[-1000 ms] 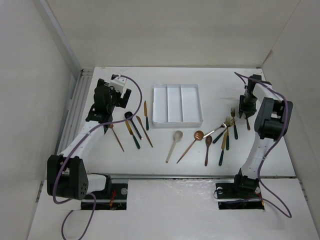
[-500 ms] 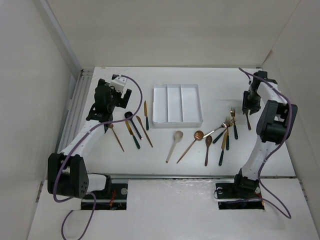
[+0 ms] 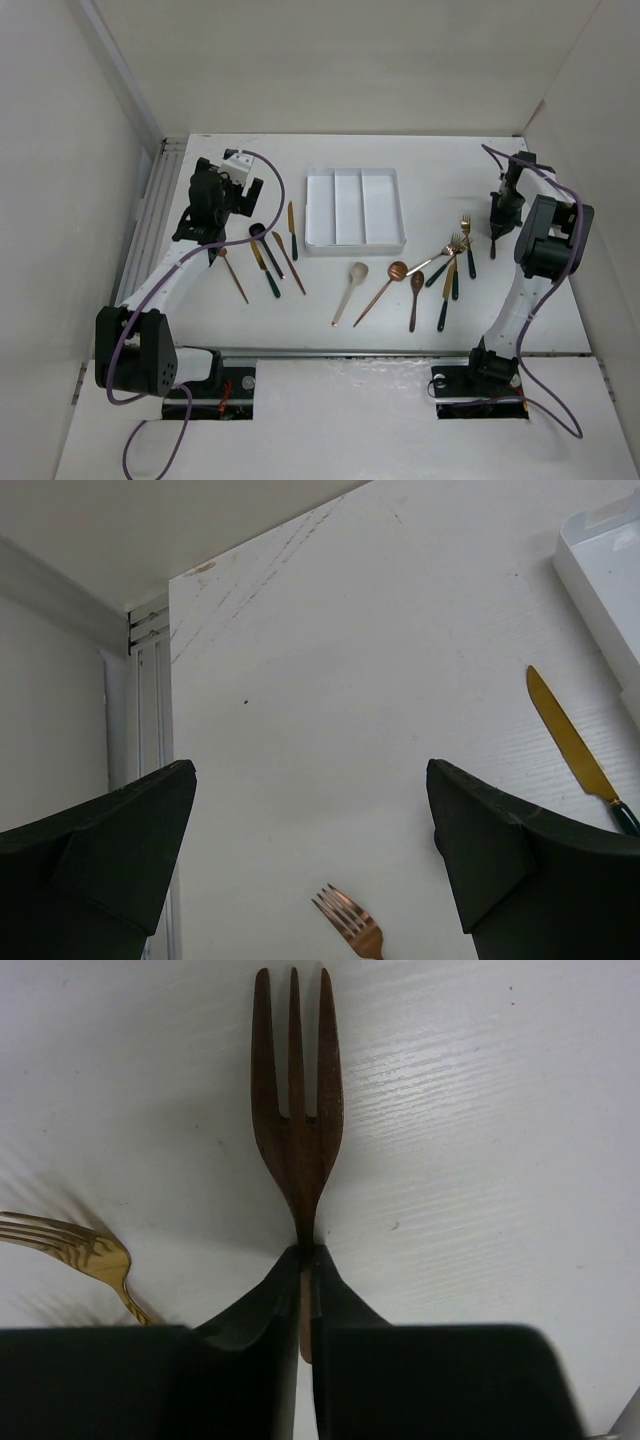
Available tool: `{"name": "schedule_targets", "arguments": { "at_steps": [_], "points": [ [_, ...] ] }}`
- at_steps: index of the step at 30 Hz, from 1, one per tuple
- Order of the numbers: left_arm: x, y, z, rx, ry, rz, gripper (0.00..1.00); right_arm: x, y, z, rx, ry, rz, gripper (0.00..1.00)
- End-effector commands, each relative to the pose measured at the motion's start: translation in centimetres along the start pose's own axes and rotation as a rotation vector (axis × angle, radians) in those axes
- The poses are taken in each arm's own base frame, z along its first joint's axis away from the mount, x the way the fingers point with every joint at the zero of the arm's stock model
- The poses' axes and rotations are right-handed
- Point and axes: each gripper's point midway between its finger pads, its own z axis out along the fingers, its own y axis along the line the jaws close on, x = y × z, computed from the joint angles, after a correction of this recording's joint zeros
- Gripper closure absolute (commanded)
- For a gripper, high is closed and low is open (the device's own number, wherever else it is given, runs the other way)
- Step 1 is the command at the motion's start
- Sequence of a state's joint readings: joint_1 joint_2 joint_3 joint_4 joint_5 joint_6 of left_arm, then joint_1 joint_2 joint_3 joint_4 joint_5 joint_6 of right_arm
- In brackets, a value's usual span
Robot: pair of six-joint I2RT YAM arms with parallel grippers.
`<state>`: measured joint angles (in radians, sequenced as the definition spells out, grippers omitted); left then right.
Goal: Sort the eating utensils into containers
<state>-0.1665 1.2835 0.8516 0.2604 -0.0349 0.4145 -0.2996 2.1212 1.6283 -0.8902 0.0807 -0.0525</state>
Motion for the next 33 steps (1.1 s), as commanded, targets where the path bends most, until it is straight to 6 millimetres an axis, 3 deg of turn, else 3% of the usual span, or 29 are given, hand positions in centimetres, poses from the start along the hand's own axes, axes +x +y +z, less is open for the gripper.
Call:
{"name": "schedule_targets", "arguments": {
  "at_steps": [1,2,8,17,21,24,25,28,29,30,32,33],
  "points": [
    [-2.1,1.1,-0.5,-0.036,-0.058,0.002,0.00,1.5,0.2,1.9,0.007,0.072,-0.008,0.94],
    [-1.9,1.0,-0.5,-0.036,-0.060,0.002,0.00,1.5,0.3,1.9,0.007,0.072,0.001,1.00],
    [-1.9,1.0,-0.5,-0.037,-0.059,0.011,0.00,1.0,0.8,1.6,-0.024,0.052,0.004,1.00],
    [-1.2,0.7,-0.3,-0.030,-0.042,0.012,0.00,-2.7,0.6,-4.4,-0.040,-0.163,0.017,1.00],
    [-1.4,0.7,-0.2,-0.025,-0.054,0.012,0.00,-3.1,0.6,-5.9,-0.048,-0.209,0.019,1.00],
    [-1.4,0.6,-0.2,-0.025,-0.054,0.003,0.00,-4.1,2.4,-7.6,-0.061,-0.259,-0.022,1.00],
    [-1.4,0.6,-0.2,-0.024,-0.054,-0.008,0.00,-4.5,3.3,-8.5,-0.068,-0.283,-0.030,1.00],
    [-1.2,0.3,0.0,-0.020,-0.046,-0.050,0.00,-5.7,8.9,-11.4,-0.090,-0.356,-0.116,1.00],
    [-0.9,0.1,0.0,-0.017,-0.038,-0.069,0.00,-5.4,12.8,-12.5,-0.126,-0.380,-0.180,1.00],
    [-0.9,0.1,0.0,-0.034,-0.033,-0.159,0.00,-6.3,14.9,-14.1,-0.154,-0.431,-0.195,1.00],
    [-1.8,1.0,0.0,-0.089,-0.035,-0.265,0.00,-6.7,19.4,-14.9,-0.230,-0.468,-0.203,1.00],
    [-1.9,0.9,-0.1,-0.086,-0.021,-0.293,0.00,-6.4,23.1,-16.2,-0.293,-0.491,-0.245,1.00]
  ]
}}
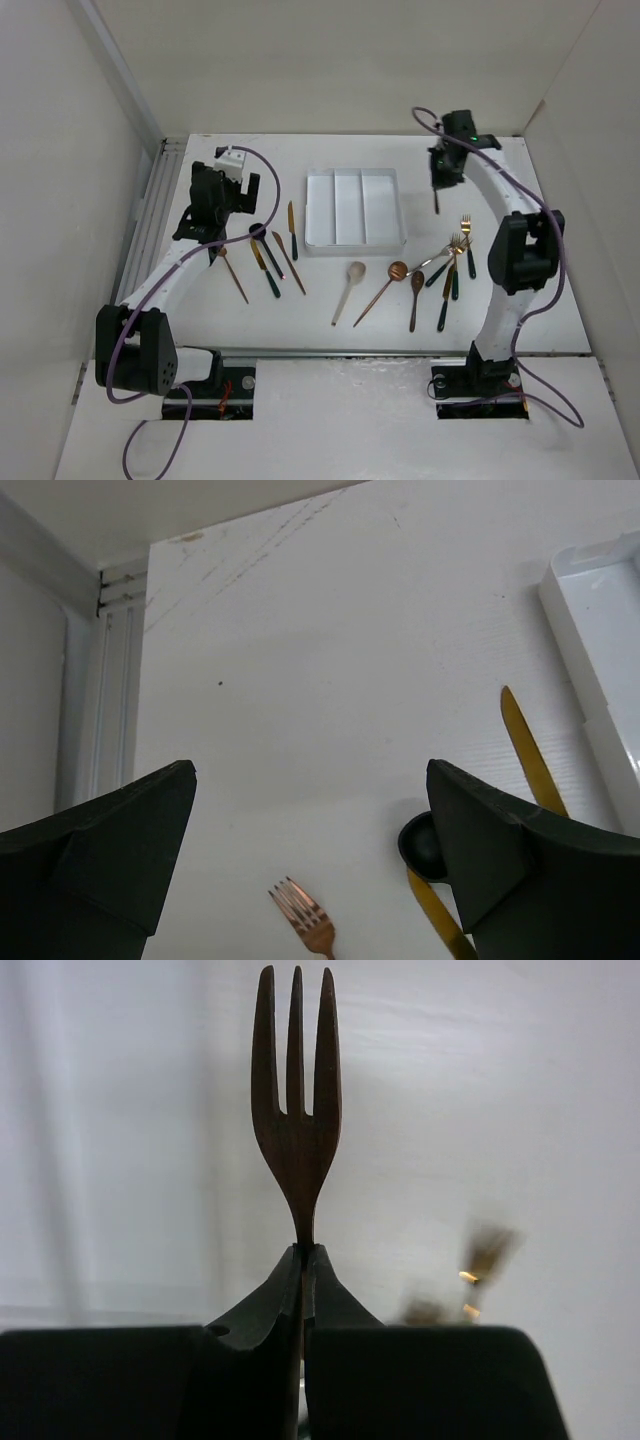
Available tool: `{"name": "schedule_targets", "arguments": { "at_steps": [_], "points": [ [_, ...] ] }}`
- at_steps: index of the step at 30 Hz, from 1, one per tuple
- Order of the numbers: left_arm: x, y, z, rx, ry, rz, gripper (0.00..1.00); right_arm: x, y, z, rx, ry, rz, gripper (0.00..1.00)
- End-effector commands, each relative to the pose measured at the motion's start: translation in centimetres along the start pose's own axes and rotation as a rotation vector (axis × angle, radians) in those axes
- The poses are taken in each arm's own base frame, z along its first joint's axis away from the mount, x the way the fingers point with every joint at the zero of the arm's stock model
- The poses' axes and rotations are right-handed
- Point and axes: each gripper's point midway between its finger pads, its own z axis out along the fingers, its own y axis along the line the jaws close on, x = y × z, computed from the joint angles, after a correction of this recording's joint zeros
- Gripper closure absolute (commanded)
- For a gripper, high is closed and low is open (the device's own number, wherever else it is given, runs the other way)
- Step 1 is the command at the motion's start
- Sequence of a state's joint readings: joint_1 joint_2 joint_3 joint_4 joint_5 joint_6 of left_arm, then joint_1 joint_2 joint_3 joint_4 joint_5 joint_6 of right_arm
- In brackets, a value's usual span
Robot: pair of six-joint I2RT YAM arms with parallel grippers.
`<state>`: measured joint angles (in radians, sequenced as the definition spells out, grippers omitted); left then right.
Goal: Sort the eating utensils into containers
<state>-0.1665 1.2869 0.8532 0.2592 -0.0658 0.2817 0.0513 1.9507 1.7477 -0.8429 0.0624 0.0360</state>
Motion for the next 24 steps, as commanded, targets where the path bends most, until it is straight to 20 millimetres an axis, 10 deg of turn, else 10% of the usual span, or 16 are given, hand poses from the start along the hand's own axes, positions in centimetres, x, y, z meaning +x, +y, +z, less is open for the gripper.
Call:
{"name": "schedule_targets", "arguments": {
  "at_steps": [1,8,15,21,24],
  "points": [
    [-2.3,0.5,0.1,-0.052,-0.026,-0.198,0.00,-4.5,9.2,-2.3,-0.166,-0.155,-0.015,1.00],
    [-2.3,0.6,-0.2,-0.093,-0.015,-0.367,0.00,-2.2,14.4,3.9,-0.212,-0.012,0.000,1.00],
    [-1.2,-0.6,-0.6,-0.040,0.004,-0.384,0.00,1.3,17.3,5.6,-0.264,0.070,0.003,1.00],
    [-0.9,-0.5,-0.6,-0.049,0.005,-0.384,0.00,1.6,17.3,4.5,-0.240,0.066,0.022,0.32],
    [-0.3,-0.5,-0.8,-0.061,0.013,-0.401,0.00,-0.7,16.1,1.7,-0.219,-0.018,0.048,0.25]
  ]
}}
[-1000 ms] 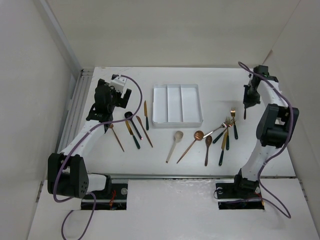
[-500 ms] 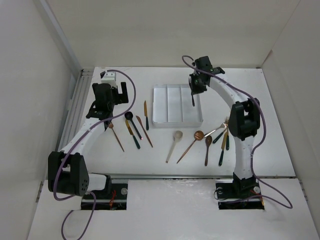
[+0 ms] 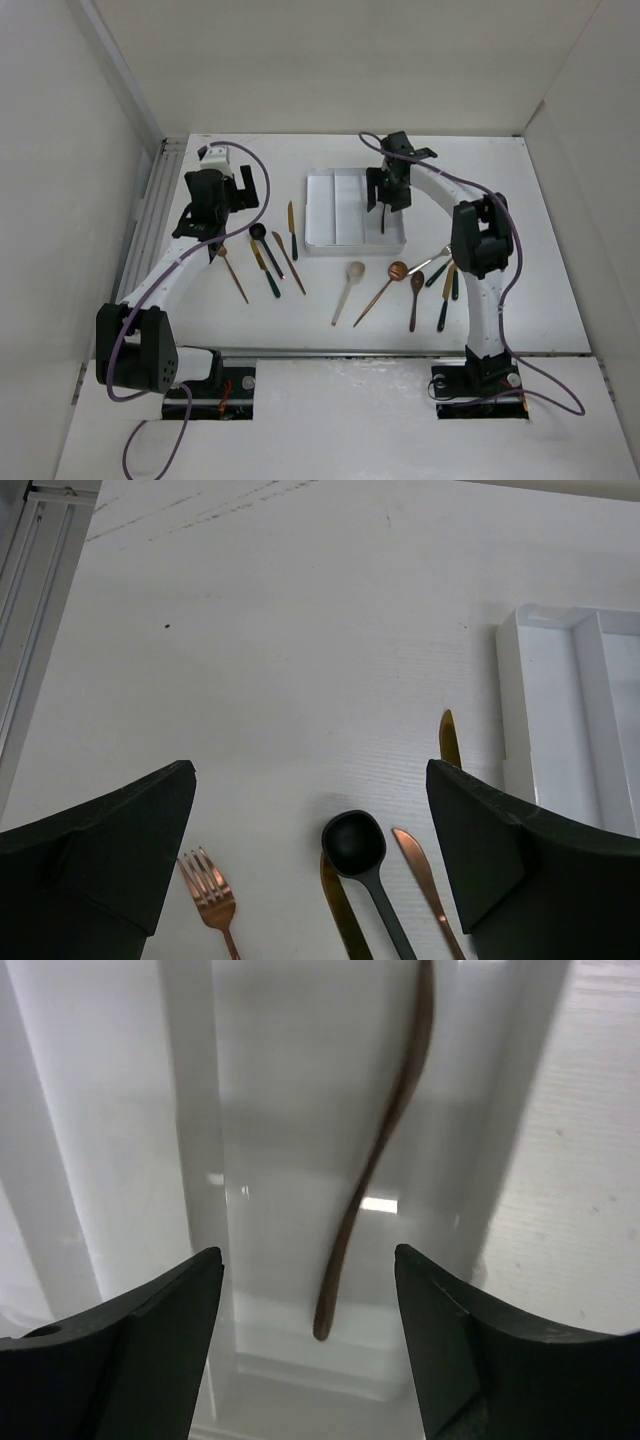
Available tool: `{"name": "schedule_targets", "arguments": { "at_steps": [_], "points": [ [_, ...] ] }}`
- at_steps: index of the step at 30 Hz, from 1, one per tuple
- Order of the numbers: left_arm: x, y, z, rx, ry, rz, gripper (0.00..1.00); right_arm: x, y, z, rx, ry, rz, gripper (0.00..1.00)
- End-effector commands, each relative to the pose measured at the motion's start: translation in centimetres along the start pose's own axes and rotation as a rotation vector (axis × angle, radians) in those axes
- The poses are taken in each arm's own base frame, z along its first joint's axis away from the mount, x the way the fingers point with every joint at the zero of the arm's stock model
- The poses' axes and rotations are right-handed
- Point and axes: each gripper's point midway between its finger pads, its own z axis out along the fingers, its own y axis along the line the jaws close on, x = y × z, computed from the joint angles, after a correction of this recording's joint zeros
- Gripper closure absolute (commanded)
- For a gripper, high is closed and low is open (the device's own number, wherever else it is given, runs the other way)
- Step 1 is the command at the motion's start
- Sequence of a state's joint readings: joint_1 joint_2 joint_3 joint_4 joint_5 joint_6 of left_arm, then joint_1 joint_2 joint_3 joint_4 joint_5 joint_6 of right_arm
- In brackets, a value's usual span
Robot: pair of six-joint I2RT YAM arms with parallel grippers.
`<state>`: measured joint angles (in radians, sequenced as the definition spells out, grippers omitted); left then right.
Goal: Sort the eating utensils into containers
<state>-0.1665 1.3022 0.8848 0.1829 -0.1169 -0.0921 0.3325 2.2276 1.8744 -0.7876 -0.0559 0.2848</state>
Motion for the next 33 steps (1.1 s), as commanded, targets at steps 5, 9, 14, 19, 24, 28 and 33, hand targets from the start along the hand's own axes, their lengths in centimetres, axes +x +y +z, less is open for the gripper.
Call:
{"name": "schedule_targets", "arguments": {
  "at_steps": [5,9,14,19,24,28,33],
  "points": [
    [0.6,0.5,-1.2,-0.041,0.000,-0.111,0.09,-4.8,-2.5,-11.3,0.051,-0.266,0.086,0.24],
    [2.0,0.9,-1.7,-0.075,0.042,-0.175,0.16,-1.8,-8.2,-14.2,0.117,-0.250,0.151,0.57],
    [3.5,1.3,-1.8,-0.096,0.071,-0.200,0.21,6.2,-19.3,-13.1,0.267,-0.065,0.359,0.55],
    [4.3,0.9,-1.7,-0.074,0.074,-0.212,0.22,11.2,-23.6,-12.1,0.418,0.045,0.419,0.52],
    [4.3,0.8,-1.8,-0.062,0.068,-0.205,0.22,13.5,-24.6,-11.2,0.477,0.115,0.407,0.53],
    [4.0,1.2,-1.7,-0.079,0.054,-0.197,0.22,14.8,-25.2,-9.7,0.480,0.158,0.397,0.53],
    [4.1,1.6,-1.9,-0.097,0.050,-0.175,0.22,14.6,-24.5,-8.5,0.417,0.184,0.387,0.56]
  ]
}}
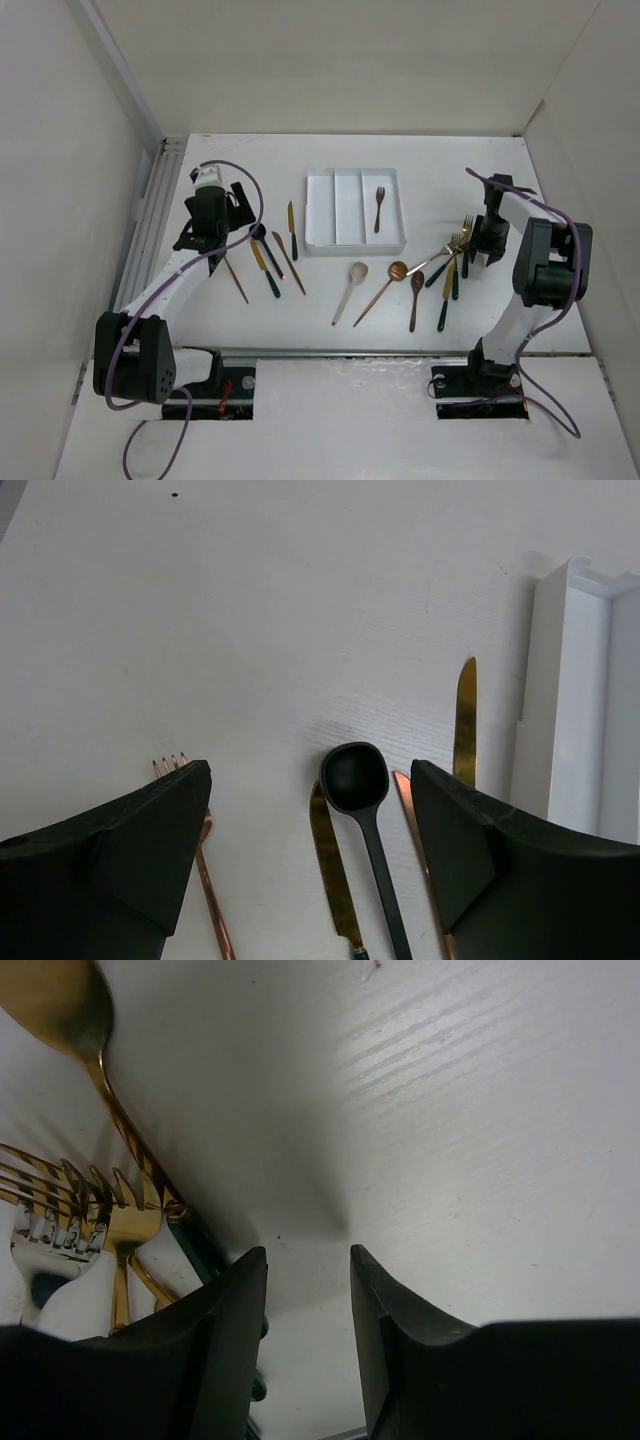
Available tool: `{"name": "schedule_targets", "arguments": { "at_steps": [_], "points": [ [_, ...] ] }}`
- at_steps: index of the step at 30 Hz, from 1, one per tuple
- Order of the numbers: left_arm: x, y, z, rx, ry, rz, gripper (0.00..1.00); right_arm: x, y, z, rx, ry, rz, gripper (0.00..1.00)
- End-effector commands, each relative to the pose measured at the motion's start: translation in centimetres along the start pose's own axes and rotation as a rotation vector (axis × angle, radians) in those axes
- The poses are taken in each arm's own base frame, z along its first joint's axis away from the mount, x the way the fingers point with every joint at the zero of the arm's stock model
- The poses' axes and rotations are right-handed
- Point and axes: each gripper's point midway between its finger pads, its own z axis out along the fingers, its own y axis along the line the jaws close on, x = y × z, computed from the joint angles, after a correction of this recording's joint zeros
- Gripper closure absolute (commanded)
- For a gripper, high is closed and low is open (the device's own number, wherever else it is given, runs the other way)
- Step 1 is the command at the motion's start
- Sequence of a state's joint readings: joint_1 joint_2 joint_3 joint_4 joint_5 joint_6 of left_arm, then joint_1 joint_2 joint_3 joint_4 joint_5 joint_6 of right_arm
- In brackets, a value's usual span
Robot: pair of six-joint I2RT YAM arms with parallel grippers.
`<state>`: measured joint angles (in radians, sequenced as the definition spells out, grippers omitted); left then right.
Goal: Sort the eating utensils into containers
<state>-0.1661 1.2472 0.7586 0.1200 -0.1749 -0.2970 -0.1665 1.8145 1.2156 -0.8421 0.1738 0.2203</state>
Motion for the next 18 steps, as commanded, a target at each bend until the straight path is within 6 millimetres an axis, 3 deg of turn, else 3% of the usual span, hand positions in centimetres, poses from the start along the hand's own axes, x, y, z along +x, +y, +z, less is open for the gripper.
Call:
{"name": "schedule_targets", "arguments": {
  "at_steps": [1,7,13,18],
  "points": [
    [-1.5,0.1,-0.6,-0.002,-0.063,0.001,0.22,-1.0,0.6,0.0,-0.033,-0.025,-0.012,0.56],
    [-1.6,0.5,-0.5,-0.019,-0.079,0.019,0.22,-2.1,1.1,-0.6,-0.065,-0.051,-0.029,0.57],
    [-1.8,0.4,-0.4,-0.017,-0.087,0.026,0.22,-2.9,1.7,-3.8,-0.140,-0.144,-0.027,0.55],
    [-0.9,0.5,-0.4,-0.012,-0.067,0.021,0.22,-1.2,2.5,-1.0,-0.162,-0.047,-0.049,0.55]
  ]
}}
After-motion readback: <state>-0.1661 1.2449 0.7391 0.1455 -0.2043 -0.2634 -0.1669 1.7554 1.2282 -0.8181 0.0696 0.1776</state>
